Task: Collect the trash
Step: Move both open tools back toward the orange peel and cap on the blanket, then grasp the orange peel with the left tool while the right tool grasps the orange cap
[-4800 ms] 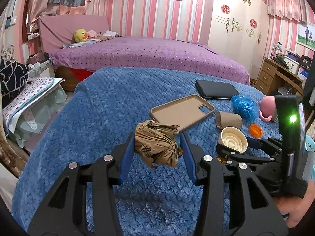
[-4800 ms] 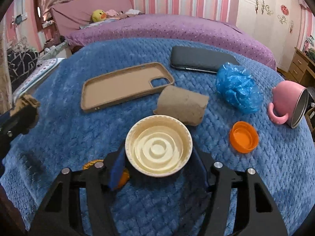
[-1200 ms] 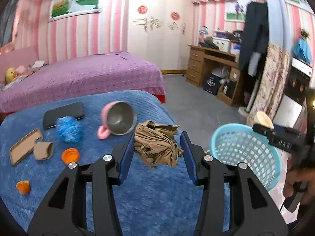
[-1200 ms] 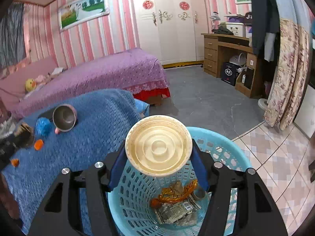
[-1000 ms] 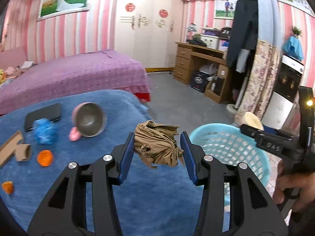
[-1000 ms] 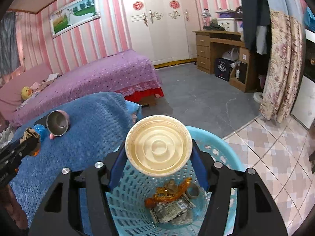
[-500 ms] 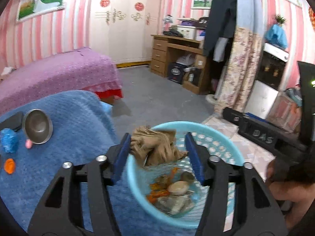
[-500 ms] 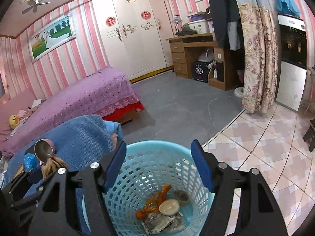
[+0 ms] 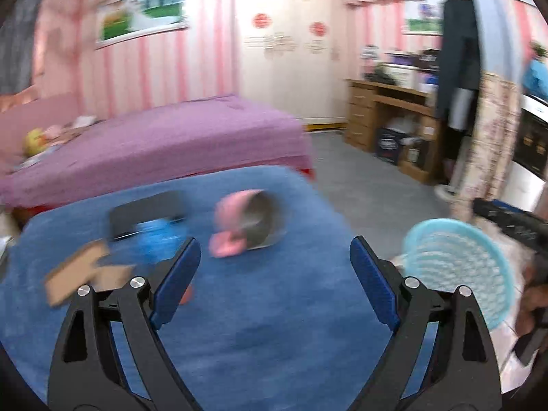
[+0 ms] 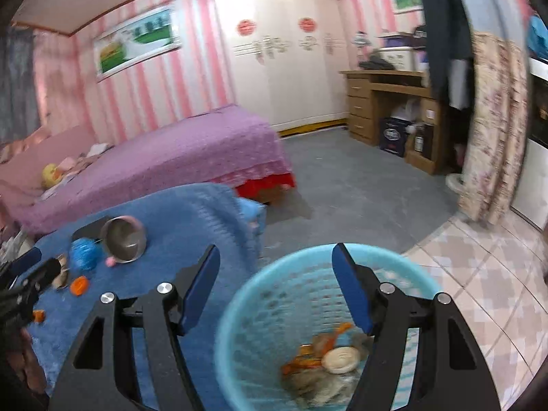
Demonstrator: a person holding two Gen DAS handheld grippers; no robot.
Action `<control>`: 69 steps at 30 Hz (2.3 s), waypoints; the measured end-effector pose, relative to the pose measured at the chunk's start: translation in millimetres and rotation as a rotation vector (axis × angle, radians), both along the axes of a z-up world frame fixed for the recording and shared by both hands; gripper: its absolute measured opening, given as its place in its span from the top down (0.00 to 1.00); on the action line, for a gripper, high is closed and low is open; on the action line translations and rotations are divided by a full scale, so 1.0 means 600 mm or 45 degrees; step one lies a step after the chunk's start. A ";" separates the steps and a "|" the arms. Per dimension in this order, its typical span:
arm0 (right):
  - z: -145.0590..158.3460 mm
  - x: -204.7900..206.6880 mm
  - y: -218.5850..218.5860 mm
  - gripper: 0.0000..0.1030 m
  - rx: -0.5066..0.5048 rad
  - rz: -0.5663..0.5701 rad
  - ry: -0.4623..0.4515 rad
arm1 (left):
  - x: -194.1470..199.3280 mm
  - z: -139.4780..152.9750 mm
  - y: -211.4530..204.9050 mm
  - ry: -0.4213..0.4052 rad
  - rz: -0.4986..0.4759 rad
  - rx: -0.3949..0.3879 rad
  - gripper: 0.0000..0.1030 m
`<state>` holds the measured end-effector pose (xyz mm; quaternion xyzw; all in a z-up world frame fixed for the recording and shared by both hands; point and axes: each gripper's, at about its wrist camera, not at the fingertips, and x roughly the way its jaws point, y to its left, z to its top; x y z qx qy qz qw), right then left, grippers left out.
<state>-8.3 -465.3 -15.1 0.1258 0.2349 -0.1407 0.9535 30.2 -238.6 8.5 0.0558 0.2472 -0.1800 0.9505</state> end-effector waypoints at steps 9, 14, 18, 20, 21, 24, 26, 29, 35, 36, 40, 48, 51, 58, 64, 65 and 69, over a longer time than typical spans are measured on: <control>0.006 0.056 0.186 0.34 -0.062 0.249 0.023 | 0.032 -0.029 0.256 0.063 0.336 -0.021 0.10; 0.002 0.075 0.265 0.33 -0.083 0.336 0.040 | 0.043 -0.061 0.350 0.170 0.403 -0.043 0.10; -0.004 0.086 0.312 0.32 -0.105 0.382 0.061 | 0.039 -0.076 0.379 0.211 0.463 -0.038 0.10; -0.004 0.090 0.328 0.32 -0.102 0.396 0.063 | 0.041 -0.086 0.384 0.236 0.440 -0.049 0.10; -0.005 0.092 0.336 0.32 -0.103 0.401 0.066 | 0.040 -0.090 0.383 0.241 0.423 -0.037 0.10; -0.011 0.099 0.355 0.32 -0.114 0.418 0.082 | 0.032 -0.099 0.383 0.245 0.384 -0.002 0.10; -0.014 0.100 0.367 0.32 -0.126 0.428 0.094 | 0.029 -0.109 0.382 0.264 0.376 0.028 0.10; -0.016 0.103 0.375 0.32 -0.138 0.434 0.098 | 0.024 -0.118 0.380 0.275 0.363 0.065 0.10; -0.014 0.102 0.373 0.32 -0.129 0.438 0.101 | 0.023 -0.138 0.371 0.334 0.271 0.055 0.10; -0.015 0.103 0.373 0.32 -0.129 0.439 0.102 | 0.024 -0.142 0.369 0.342 0.262 0.051 0.10; -0.017 0.104 0.376 0.32 -0.131 0.442 0.114 | 0.030 -0.143 0.365 0.344 0.288 0.030 0.10; -0.022 0.108 0.392 0.30 -0.153 0.475 0.132 | 0.071 -0.171 0.333 0.443 0.290 0.071 0.38; -0.027 0.111 0.403 0.30 -0.167 0.491 0.145 | 0.073 -0.174 0.320 0.442 0.258 0.101 0.62; -0.036 0.124 0.440 0.28 -0.212 0.539 0.145 | 0.076 -0.144 0.338 0.396 0.269 -0.002 0.80; -0.054 0.153 0.471 0.28 -0.210 0.601 0.182 | 0.080 -0.102 0.362 0.260 0.369 -0.024 0.80; -0.061 0.163 0.476 0.28 -0.198 0.612 0.199 | 0.083 -0.096 0.366 0.242 0.390 -0.030 0.80; -0.088 0.196 0.494 0.28 -0.220 0.618 0.265 | 0.097 -0.090 0.380 0.227 0.397 -0.034 0.80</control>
